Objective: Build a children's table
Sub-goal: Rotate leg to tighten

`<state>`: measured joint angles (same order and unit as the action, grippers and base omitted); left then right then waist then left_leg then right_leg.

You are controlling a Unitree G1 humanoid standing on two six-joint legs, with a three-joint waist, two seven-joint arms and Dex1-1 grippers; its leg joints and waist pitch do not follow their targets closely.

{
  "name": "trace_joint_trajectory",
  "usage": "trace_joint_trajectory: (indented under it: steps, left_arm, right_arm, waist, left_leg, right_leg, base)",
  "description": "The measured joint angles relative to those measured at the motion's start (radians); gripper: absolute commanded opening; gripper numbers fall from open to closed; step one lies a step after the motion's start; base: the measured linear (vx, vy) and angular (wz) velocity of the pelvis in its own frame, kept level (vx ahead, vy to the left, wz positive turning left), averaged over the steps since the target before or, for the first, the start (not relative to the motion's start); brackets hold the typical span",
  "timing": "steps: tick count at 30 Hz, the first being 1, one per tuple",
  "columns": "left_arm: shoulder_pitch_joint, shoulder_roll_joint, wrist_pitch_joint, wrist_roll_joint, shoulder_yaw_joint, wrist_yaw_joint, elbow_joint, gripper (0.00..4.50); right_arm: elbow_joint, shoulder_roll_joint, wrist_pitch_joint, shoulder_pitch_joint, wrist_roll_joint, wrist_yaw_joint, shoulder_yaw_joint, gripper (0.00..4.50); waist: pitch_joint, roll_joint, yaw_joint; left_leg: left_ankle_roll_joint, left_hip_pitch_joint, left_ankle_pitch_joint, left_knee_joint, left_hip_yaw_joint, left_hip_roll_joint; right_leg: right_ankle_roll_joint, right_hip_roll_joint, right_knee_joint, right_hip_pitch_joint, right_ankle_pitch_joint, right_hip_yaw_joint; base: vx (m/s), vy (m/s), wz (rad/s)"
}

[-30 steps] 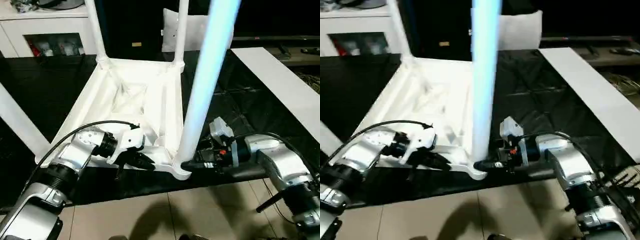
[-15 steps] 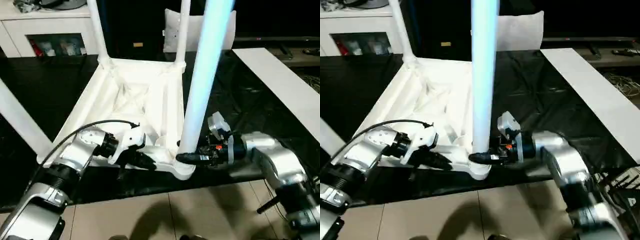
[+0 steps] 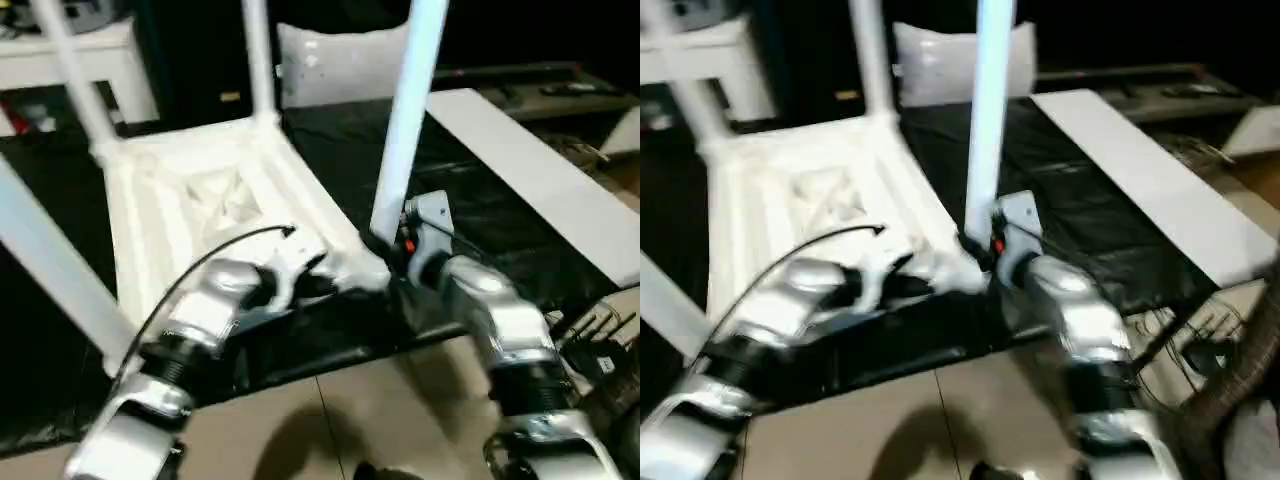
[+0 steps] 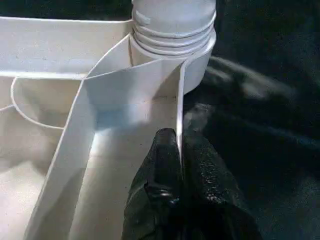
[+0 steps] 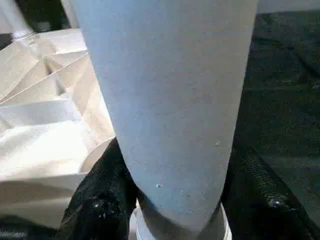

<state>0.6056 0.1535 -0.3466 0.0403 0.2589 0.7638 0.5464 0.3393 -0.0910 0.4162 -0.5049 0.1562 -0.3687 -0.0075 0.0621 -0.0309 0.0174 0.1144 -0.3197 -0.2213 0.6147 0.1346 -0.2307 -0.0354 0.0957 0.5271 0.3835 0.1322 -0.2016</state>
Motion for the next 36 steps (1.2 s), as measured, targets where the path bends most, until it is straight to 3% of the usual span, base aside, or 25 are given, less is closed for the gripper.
trace_joint_trajectory:
  steps: [1,3,4,6,9,13,15,19,23,24,32,36]
  left_arm:
    - [0.002,-0.005,0.001,0.003,0.000,-0.014,-0.001,0.00]
    - [0.007,-0.008,0.001,0.006,0.001,-0.021,-0.002,0.00]
    - [0.009,-0.007,0.001,0.006,0.002,-0.020,-0.004,0.00]
    - [0.010,0.008,0.008,0.006,0.006,-0.003,-0.015,0.00]
    - [-0.002,0.054,0.055,0.003,0.016,0.069,-0.032,0.00]
    - [-0.011,0.115,0.145,-0.012,0.022,0.178,-0.029,0.00]
    - [-0.015,0.143,0.185,-0.026,0.027,0.240,-0.026,0.00]
    - [-0.025,0.216,0.289,-0.045,0.046,0.388,0.000,0.00]
    - [-0.015,0.261,0.369,-0.046,0.067,0.499,0.030,0.00]
    - [-0.015,0.272,0.380,-0.048,0.071,0.526,0.030,0.00]
    - [0.015,0.287,0.432,-0.048,0.121,0.672,0.047,0.00]
    - [0.034,0.278,0.462,-0.044,0.125,0.691,0.086,0.00]
  right_arm:
    - [0.004,0.009,-0.017,0.000,0.004,0.000,-0.008,2.68]
    - [0.005,0.018,-0.033,0.000,0.005,-0.001,-0.016,2.68]
    - [0.005,0.016,-0.040,0.000,0.005,-0.003,-0.018,3.04]
    - [-0.004,-0.004,-0.053,0.007,0.010,-0.046,-0.016,3.15]
    - [-0.031,-0.062,-0.079,0.035,0.037,-0.159,0.004,3.42]
    - [-0.045,-0.165,-0.114,0.060,0.047,-0.328,0.043,3.79]
    - [-0.048,-0.209,-0.129,0.075,0.049,-0.417,0.057,3.79]
    - [-0.065,-0.339,-0.168,0.108,0.086,-0.642,0.075,3.79]
    - [-0.079,-0.395,-0.184,0.115,0.117,-0.819,0.133,3.79]
    - [-0.078,-0.400,-0.184,0.115,0.122,-0.849,0.136,3.54]
    - [-0.040,-0.400,-0.179,0.076,0.141,-0.995,0.183,3.01]
    - [-0.011,-0.398,-0.183,0.062,0.144,-1.038,0.202,2.55]
  waist:
    - [0.000,-0.003,0.002]
    - [-0.001,-0.004,0.003]
    - [-0.001,-0.004,0.001]
    - [-0.001,-0.004,-0.003]
    - [-0.003,-0.002,-0.013]
    - [-0.003,-0.002,-0.039]
    - [-0.003,-0.002,-0.053]
    - [-0.003,-0.002,-0.077]
    - [-0.004,0.000,-0.082]
    - [-0.004,0.001,-0.083]
    - [-0.006,0.004,-0.123]
    - [-0.007,0.006,-0.133]
  left_leg:
    - [0.000,-0.002,0.000,-0.005,-0.003,0.002]
    - [-0.001,-0.008,0.000,-0.010,-0.004,0.005]
    - [-0.001,-0.010,0.000,-0.012,-0.006,0.006]
    - [-0.002,-0.013,-0.001,-0.013,-0.007,0.007]
    - [-0.007,-0.017,-0.002,-0.013,-0.004,0.014]
    - [-0.007,-0.026,-0.002,-0.012,-0.001,0.019]
    - [-0.007,-0.031,-0.001,-0.012,0.000,0.018]
    - [-0.007,-0.030,-0.001,-0.007,0.003,0.018]
    - [-0.007,-0.030,-0.001,-0.003,0.005,0.020]
    - [-0.007,-0.030,-0.001,-0.003,0.005,0.020]
    - [-0.009,-0.030,0.000,-0.003,0.008,0.022]
    - [-0.009,-0.030,0.000,-0.003,0.009,0.022]
  right_leg:
    - [0.000,0.003,-0.002,0.000,0.000,-0.007]
    - [0.001,0.004,-0.002,0.001,0.000,-0.005]
    - [0.000,0.005,-0.002,0.002,-0.001,-0.004]
    - [-0.001,0.006,0.000,0.005,-0.010,0.000]
    - [0.000,0.013,0.021,0.021,-0.019,0.010]
    - [-0.008,0.013,0.052,0.045,-0.005,0.021]
    - [-0.008,0.013,0.053,0.052,-0.004,0.022]
    - [-0.007,0.013,0.053,0.051,-0.005,0.027]
    - [-0.006,0.013,0.051,0.049,-0.006,0.034]
    - [-0.006,0.013,0.051,0.049,-0.006,0.036]
    - [-0.006,0.013,0.053,0.050,-0.006,0.046]
    - [-0.006,0.013,0.054,0.050,-0.006,0.046]
  base:
    - [0.056,0.024,0.03]
    - [0.000,0.000,0.00]
    - [0.000,0.000,0.00]
    - [0.025,-0.008,0.04]
    - [0.050,-0.021,0.04]
    - [0.013,-0.006,0.00]
    - [0.000,0.000,0.00]
    - [0.000,0.000,0.00]
    - [0.000,0.000,0.00]
    - [0.000,0.000,0.00]
    - [0.000,0.000,0.00]
    - [0.000,0.000,0.00]
